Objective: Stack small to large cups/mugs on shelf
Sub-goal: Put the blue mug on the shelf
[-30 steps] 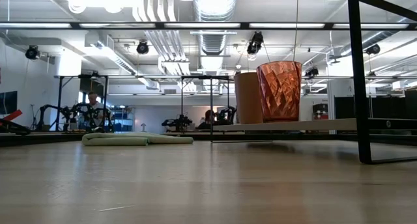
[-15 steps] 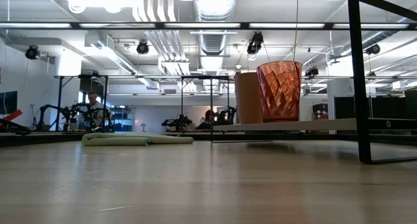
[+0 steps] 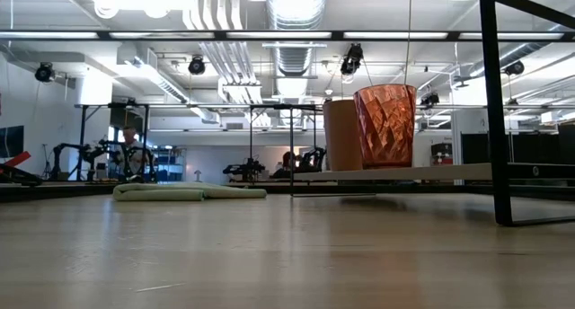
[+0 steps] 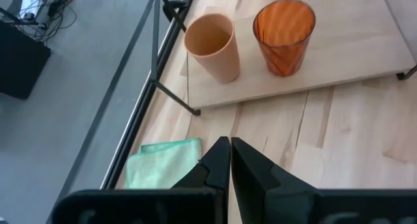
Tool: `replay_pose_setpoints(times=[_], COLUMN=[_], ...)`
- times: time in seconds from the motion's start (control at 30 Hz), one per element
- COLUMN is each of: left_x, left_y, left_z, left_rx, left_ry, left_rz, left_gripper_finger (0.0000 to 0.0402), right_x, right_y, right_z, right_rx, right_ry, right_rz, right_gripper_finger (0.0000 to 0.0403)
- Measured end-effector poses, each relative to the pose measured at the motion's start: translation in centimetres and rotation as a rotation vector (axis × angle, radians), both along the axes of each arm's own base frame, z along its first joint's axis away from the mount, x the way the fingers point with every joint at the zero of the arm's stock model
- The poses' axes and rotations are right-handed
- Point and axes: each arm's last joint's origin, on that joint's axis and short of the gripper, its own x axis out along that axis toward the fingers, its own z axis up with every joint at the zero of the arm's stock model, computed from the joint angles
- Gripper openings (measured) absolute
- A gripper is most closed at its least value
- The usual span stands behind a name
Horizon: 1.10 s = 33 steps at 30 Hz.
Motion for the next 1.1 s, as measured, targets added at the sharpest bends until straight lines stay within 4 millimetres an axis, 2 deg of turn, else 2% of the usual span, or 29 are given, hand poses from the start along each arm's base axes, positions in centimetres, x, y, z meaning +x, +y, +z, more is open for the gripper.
replay_pose_setpoints(times=[0.4, 0.8, 1.1], left_x=[0.1, 0.1, 0.1], left_y=[0.0, 0.0, 0.0], left_z=[-0.7, -0.7, -0.8], left_rx=[0.005, 0.005, 0.005], left_ry=[0.034, 0.033, 0.033], left_rz=[0.0, 0.001, 0.002], left_gripper_finger=[0.0, 0.0, 0.0], right_x=[-1.0, -0.8, -0.2], right_y=[0.5, 0.8, 1.7], right_z=[-1.6, -1.7, -3.3], right_rx=[0.014, 0.036, 0.019], right_ry=[0.017, 0.001, 0.037], right_rz=[0.041, 0.039, 0.049], right_gripper_finger=[0.0073, 0.0073, 0.0073])
